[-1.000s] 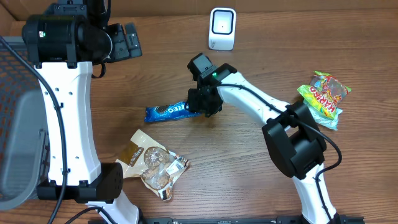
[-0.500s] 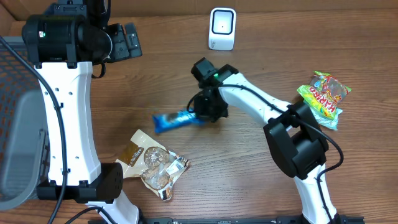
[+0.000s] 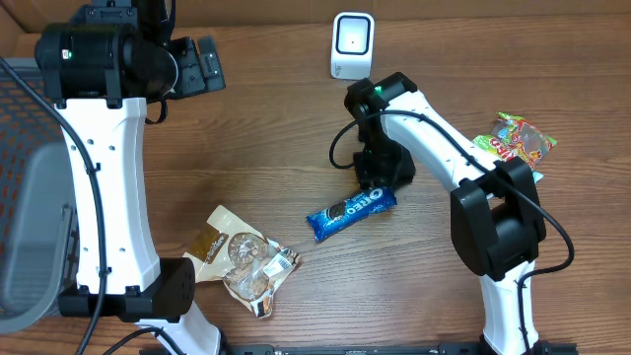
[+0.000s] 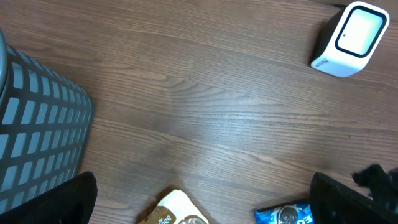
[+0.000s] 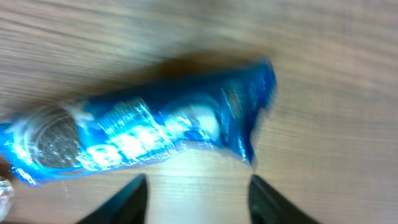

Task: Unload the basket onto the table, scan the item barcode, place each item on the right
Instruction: 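Lift the Oreo pack with the right gripper and reposition it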

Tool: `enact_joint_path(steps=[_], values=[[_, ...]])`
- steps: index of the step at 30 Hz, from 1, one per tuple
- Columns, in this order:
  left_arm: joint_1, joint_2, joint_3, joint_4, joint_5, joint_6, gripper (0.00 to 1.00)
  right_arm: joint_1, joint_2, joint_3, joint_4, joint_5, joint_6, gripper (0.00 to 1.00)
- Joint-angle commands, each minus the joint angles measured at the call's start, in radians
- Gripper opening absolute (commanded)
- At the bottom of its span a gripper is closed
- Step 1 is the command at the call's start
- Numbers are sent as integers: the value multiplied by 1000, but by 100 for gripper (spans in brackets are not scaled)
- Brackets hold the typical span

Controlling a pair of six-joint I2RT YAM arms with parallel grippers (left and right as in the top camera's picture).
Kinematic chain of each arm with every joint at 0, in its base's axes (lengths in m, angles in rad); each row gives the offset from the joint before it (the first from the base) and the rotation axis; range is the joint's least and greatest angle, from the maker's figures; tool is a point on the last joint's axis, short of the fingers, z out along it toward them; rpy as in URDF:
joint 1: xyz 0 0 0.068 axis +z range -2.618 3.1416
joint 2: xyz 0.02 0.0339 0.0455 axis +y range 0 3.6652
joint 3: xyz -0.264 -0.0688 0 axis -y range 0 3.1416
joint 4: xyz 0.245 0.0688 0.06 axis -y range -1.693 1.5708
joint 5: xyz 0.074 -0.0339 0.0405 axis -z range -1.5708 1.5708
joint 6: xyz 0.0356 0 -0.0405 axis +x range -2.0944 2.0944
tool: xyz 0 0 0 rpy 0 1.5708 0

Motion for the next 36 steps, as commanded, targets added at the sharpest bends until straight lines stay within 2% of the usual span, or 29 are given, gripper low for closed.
enact_joint_path(steps=[1,3,4,6,9,10,12,13,15,19,22,27,31,36], values=[[-7,4,7,2,-9,-13,100,-3,-37,31,106,21,-131,59],[-7,4,7,2,-9,-13,100,-3,-37,31,167,19,-138,61],[-7,4,7,2,-9,-13,100,-3,-38,33,172,15,-137,66],[-7,4,7,2,-9,-13,100,-4,-39,51,122,3,-105,74],[-7,4,7,2,-9,-13,100,-7,-39,88,-25,-41,-3,76],[-7,4,7,2,-9,-13,100,-7,-39,89,-61,-81,36,70],[-7,4,7,2,-9,-13,100,-5,-39,85,-89,-159,70,47],[-7,4,7,2,-9,-13,100,3,-39,72,-86,-180,72,40],[-7,4,7,2,-9,-13,100,31,-38,37,-55,-177,135,39],[-7,4,7,2,-9,-13,100,77,-38,-35,37,-156,255,43],[-7,4,7,2,-9,-13,100,100,-38,-82,59,-88,400,38],[-7,4,7,2,-9,-13,99,119,-38,-138,87,27,650,39],[-7,4,7,2,-9,-13,100,133,-38,-187,181,19,723,40],[-7,4,7,2,-9,-13,100,150,-38,-224,247,14,725,39]])
